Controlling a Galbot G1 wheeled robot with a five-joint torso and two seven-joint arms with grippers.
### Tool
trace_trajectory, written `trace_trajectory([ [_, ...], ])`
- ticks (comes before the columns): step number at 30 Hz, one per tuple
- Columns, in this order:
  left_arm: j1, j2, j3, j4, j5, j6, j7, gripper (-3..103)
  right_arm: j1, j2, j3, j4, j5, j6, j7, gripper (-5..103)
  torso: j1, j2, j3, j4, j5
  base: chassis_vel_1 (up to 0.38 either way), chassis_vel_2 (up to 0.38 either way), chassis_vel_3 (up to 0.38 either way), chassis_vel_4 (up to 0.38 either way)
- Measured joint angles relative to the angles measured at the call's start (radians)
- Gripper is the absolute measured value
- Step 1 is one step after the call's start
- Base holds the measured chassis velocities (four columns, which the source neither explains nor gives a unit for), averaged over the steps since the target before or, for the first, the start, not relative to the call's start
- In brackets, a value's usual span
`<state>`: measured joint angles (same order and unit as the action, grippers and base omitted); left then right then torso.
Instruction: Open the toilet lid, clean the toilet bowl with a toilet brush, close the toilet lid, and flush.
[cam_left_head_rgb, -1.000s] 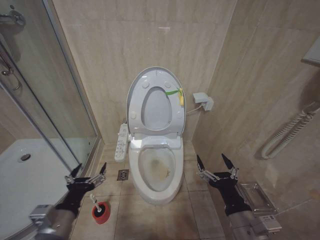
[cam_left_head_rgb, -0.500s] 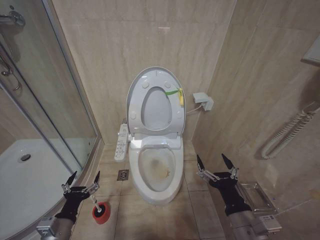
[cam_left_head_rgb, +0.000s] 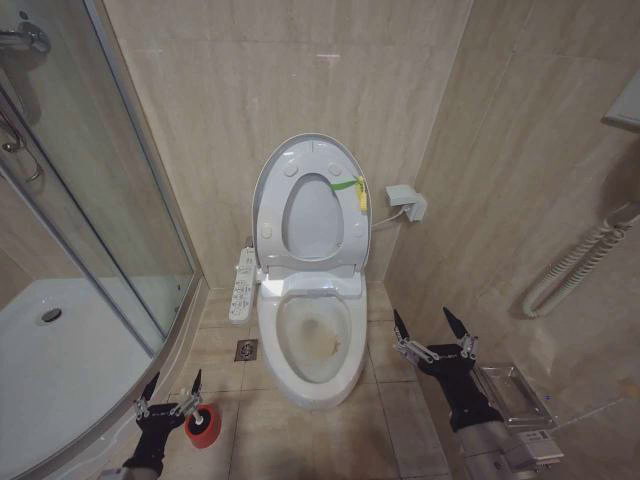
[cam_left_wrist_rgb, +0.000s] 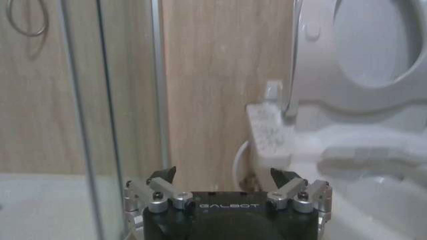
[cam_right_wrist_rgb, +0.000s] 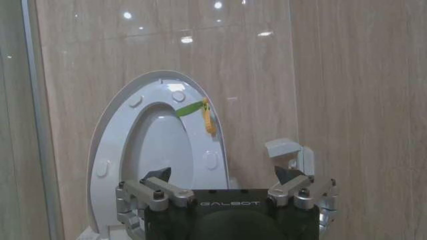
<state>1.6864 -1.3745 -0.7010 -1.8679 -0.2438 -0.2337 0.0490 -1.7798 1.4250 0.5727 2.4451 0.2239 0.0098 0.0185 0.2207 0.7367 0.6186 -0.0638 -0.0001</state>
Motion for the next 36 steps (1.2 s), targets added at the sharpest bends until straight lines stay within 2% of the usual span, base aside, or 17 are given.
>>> trace_trajectory([
  [4, -0.005, -0.001, -0.006, 0.073, 0.031, -0.036, -0.015, 96, 0.0, 0.0, 0.0, 0.0, 0.0, 0.0, 0.0, 100, 0.0, 0.0, 0.0, -0.0001, 0.0001, 0.0, 0.0, 0.0, 0.0],
  [11, -0.068, 0.01, -0.009, 0.227, 0.012, -0.091, -0.014, 96, 0.0, 0.0, 0.0, 0.0, 0.0, 0.0, 0.0, 100, 0.0, 0.0, 0.0, 0.0, 0.0, 0.0, 0.0, 0.0, 0.0],
  [21, -0.2, 0.032, 0.01, 0.361, -0.019, -0.118, 0.026, 92, 0.0, 0.0, 0.0, 0.0, 0.0, 0.0, 0.0, 100, 0.0, 0.0, 0.0, -0.0002, 0.0001, 0.0, 0.0, 0.0, 0.0],
  [24, -0.288, 0.038, 0.051, 0.479, -0.029, -0.135, 0.047, 92, 0.0, 0.0, 0.0, 0.0, 0.0, 0.0, 0.0, 100, 0.0, 0.0, 0.0, -0.0003, 0.0, 0.0, 0.0, 0.0, 0.0],
  [28, -0.302, 0.027, 0.064, 0.518, -0.029, -0.137, 0.05, 92, 0.0, 0.0, 0.0, 0.0, 0.0, 0.0, 0.0, 100, 0.0, 0.0, 0.0, 0.0, 0.0001, 0.0, 0.0, 0.0, 0.0],
  [31, -0.319, 0.019, 0.068, 0.574, -0.025, -0.163, 0.05, 92, 0.0, 0.0, 0.0, 0.0, 0.0, 0.0, 0.0, 100, 0.0, 0.0, 0.0, -0.0001, 0.0, 0.0, 0.0, 0.0, 0.0],
  [36, -0.329, 0.022, 0.064, 0.611, -0.025, -0.175, 0.049, 90, 0.0, 0.0, 0.0, 0.0, 0.0, 0.0, 0.0, 100, 0.0, 0.0, 0.0, 0.0, 0.0, 0.0, 0.0, 0.0, 0.0],
])
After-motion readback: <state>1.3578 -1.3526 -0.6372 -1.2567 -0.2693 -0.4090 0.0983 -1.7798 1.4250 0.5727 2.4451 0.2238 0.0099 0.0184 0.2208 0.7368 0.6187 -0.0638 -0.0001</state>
